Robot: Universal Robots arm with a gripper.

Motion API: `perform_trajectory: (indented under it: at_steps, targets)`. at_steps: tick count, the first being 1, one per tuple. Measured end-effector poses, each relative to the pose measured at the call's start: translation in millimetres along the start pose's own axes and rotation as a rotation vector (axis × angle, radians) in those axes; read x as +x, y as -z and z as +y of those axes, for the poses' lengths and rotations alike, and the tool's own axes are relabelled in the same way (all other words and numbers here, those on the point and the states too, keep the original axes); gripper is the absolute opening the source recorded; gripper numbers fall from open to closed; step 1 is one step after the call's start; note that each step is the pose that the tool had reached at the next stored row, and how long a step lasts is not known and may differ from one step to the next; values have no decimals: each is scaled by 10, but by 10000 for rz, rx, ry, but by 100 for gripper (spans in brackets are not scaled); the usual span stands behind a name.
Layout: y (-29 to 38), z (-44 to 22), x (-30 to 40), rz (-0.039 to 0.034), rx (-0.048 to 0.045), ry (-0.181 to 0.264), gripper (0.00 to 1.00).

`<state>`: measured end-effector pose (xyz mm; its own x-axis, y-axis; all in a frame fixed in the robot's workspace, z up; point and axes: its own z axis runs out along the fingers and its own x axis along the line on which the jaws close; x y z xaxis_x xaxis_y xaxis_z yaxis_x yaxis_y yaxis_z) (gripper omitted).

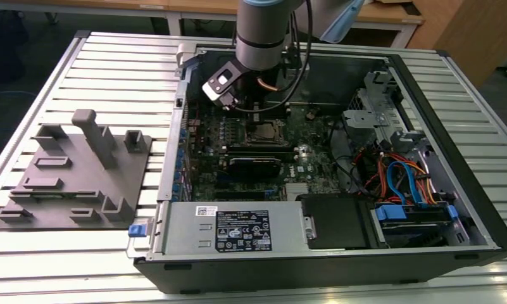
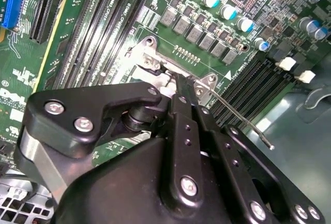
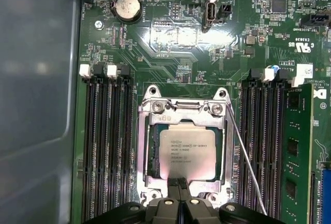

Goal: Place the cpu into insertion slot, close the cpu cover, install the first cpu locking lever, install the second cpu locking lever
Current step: 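Close the cpu cover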

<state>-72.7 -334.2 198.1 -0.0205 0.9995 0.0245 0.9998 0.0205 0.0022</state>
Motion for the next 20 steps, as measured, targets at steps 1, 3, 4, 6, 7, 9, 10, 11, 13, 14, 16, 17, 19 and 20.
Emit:
perform_trajectory:
  at_steps: [1,3,4,6,7,9,10,11,13,14,16,17,19,20]
  targets:
    - [3,-1,0,2,-1,0,10]
    - [13,-3,2,12,-5,-1,10]
    - [21,-3,1,9,-2,-1,10]
    - [30,-4,1,5,-1,0,10]
    - [32,-5,1,5,-1,-1,10]
    - [34,-6,1,4,0,-1,10]
    - [34,-7,1,4,0,-1,10]
    - [34,-7,1,3,1,-1,10]
    - [29,-8,0,2,1,0,10]
    - [29,-8,0,2,2,0,10]
    - [29,-8,1,4,2,-1,10]
    - [28,-8,1,10,1,-1,10]
    - [23,-8,1,29,-2,-2,10]
    - [21,-8,1,37,-1,-1,10]
